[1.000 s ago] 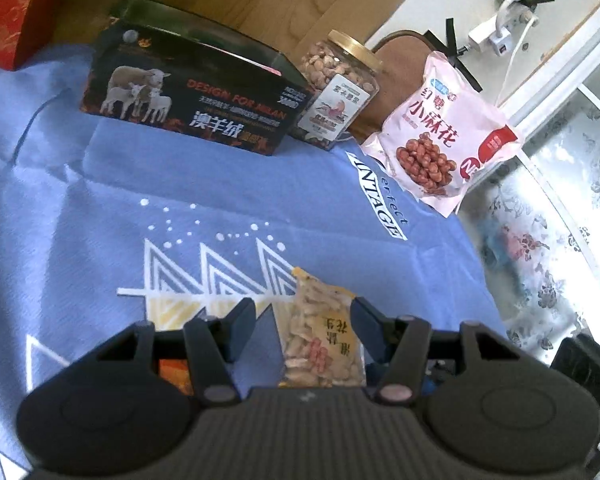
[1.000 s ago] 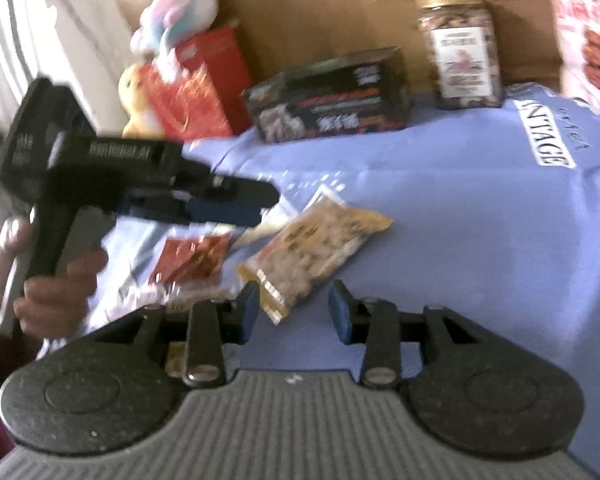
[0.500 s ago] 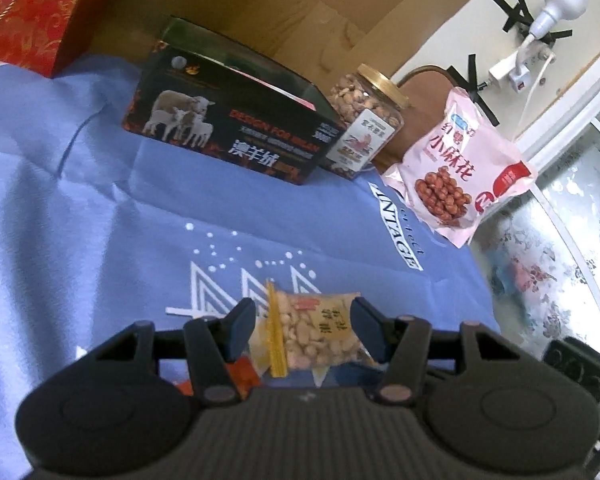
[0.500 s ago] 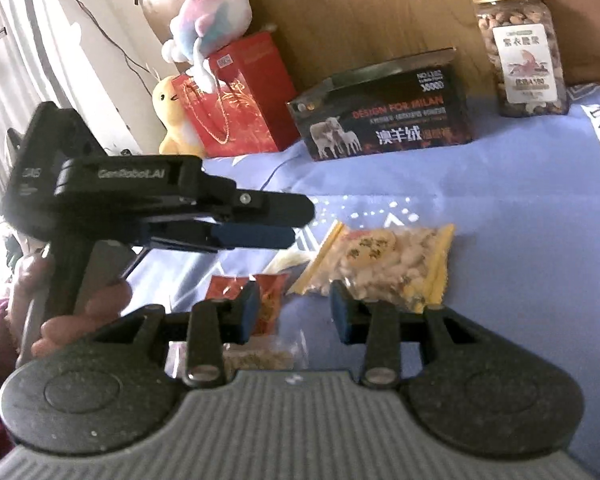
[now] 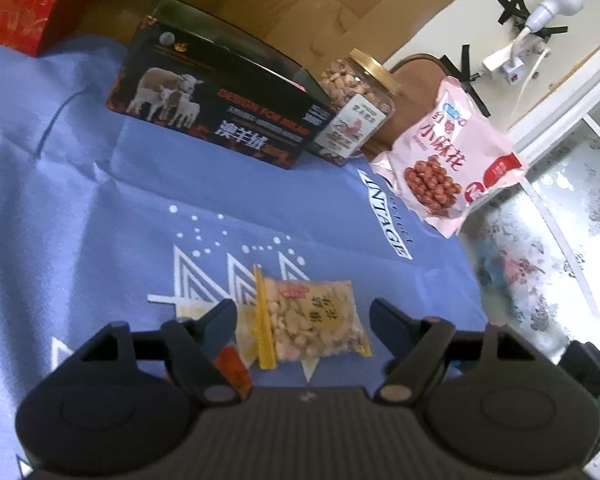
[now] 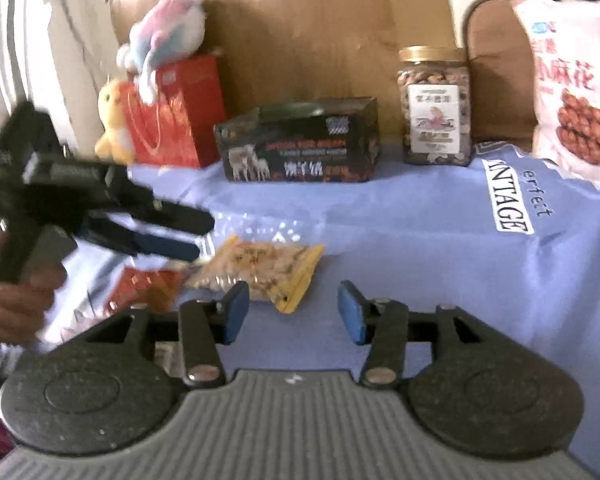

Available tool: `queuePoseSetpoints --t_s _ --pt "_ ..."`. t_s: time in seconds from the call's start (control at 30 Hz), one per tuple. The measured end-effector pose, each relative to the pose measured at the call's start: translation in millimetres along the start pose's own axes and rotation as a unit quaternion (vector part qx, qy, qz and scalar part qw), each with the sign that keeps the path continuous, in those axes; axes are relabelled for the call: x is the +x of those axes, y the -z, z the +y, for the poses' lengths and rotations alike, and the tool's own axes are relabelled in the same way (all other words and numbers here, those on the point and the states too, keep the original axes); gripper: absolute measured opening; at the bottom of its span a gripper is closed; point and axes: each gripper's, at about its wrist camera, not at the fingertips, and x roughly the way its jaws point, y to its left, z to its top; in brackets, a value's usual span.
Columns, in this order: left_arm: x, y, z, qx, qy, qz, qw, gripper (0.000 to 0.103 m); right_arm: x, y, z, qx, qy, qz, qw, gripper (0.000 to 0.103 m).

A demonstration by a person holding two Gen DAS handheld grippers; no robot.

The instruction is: Organize snacks

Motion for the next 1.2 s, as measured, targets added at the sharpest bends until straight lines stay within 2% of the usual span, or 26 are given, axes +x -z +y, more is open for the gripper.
queuePoseSetpoints --t_s 0.13,0.27,0.5,0.7,0.73,0.77,0.8,0.83,0.97,1.2 --pt "8.7 2.8 1.5 -0.009 0.018 0.018 0.9996 0.076 17.0 0.1 5.5 -0.027 -0.002 0.022 0.999 0.053" --pt "13.2 4.7 -4.0 0.006 0.017 0.015 0.9997 0.076 30.4 -0.2 15.4 -0.057 -0.001 0.033 0.998 0.055" --pt "13.9 1.0 3.7 -0.008 0.024 0.006 0.9997 0.071 46.9 -3.7 24.7 -0.092 0.03 0.024 0.995 0.061" --pt "14.7 -4.4 14.5 -0.039 0.038 0.0 0.9985 0.07 48.1 -5.9 22.8 -0.083 0.037 0.025 0.996 0.061" --pt "15.5 -4.0 12.9 -0.036 0.035 -0.003 0.9987 0.069 47.9 -5.7 24.5 -0.087 0.036 0.025 0.995 0.059" --pt "16.1 -3.2 10.2 -0.027 0.026 -0.006 0.9993 0.063 47.4 -5.2 26.8 -0.09 0.034 0.023 0.995 0.056" --pt "17.0 -2.5 7.8 -0.017 0.016 -0.008 0.9997 0.058 47.1 -4.8 29.1 -0.093 0.032 0.022 0.995 0.049" --pt "17.0 -1.6 6.0 -0.009 0.007 -0.011 0.9999 0.056 46.9 -4.2 31.2 -0.096 0.03 0.02 0.995 0.046" --pt "15.7 -1.3 8.0 -0.005 0.001 -0.013 0.9999 0.046 46.6 -4.4 32.4 -0.094 0.035 0.016 0.995 0.039" --pt "9.6 -3.1 8.8 -0.002 0.006 -0.027 0.9996 0.045 43.6 -7.3 37.7 -0.092 0.031 0.006 0.995 0.036"
